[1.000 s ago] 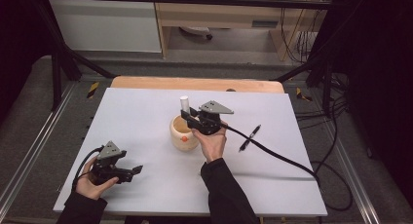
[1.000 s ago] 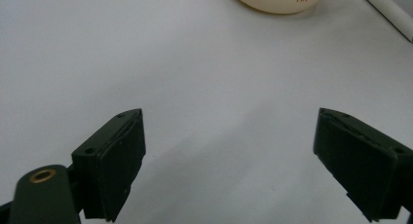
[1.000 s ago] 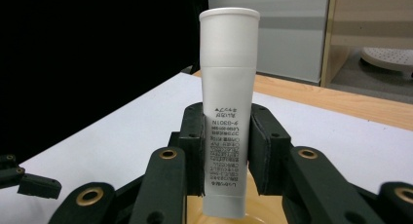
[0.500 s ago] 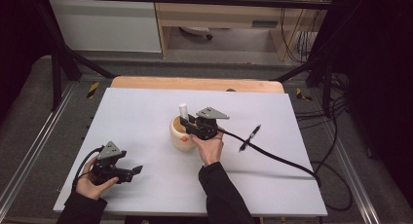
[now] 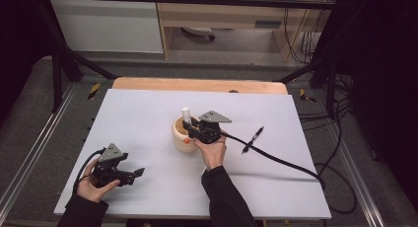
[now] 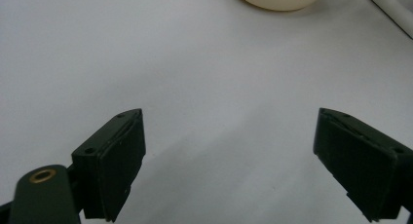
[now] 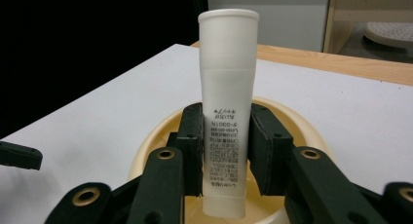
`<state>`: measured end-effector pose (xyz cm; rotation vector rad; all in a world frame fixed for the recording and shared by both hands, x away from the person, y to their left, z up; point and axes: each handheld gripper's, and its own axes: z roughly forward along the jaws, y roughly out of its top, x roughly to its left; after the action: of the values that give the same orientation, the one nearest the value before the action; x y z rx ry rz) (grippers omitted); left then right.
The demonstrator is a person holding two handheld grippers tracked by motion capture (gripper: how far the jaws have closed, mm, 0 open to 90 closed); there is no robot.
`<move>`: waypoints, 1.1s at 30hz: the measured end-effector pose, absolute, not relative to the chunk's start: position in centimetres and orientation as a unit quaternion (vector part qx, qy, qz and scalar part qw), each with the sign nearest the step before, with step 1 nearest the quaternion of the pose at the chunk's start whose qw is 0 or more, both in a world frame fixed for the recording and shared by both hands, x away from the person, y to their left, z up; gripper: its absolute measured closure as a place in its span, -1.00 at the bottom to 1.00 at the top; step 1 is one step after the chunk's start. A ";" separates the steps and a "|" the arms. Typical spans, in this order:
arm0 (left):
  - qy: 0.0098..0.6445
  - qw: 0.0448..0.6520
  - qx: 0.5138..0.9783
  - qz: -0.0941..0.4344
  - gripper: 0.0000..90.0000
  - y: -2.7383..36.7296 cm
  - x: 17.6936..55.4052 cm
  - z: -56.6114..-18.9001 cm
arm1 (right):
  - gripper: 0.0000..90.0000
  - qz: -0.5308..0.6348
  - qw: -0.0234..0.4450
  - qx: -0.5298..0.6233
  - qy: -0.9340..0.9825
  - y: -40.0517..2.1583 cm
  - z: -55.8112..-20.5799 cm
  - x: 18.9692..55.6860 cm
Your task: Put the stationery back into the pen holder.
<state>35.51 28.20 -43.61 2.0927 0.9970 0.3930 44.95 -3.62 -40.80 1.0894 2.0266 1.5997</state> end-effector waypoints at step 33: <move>0.405 0.384 0.819 0.134 -0.81 28.0 35.6 -43.7 | -0.99 0.491 0.161 0.378 0.769 -11.8 -36.4 42.0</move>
<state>35.62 28.00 -43.70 2.0878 1.0332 0.3415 42.01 -11.84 -36.42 1.0785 2.1953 1.4019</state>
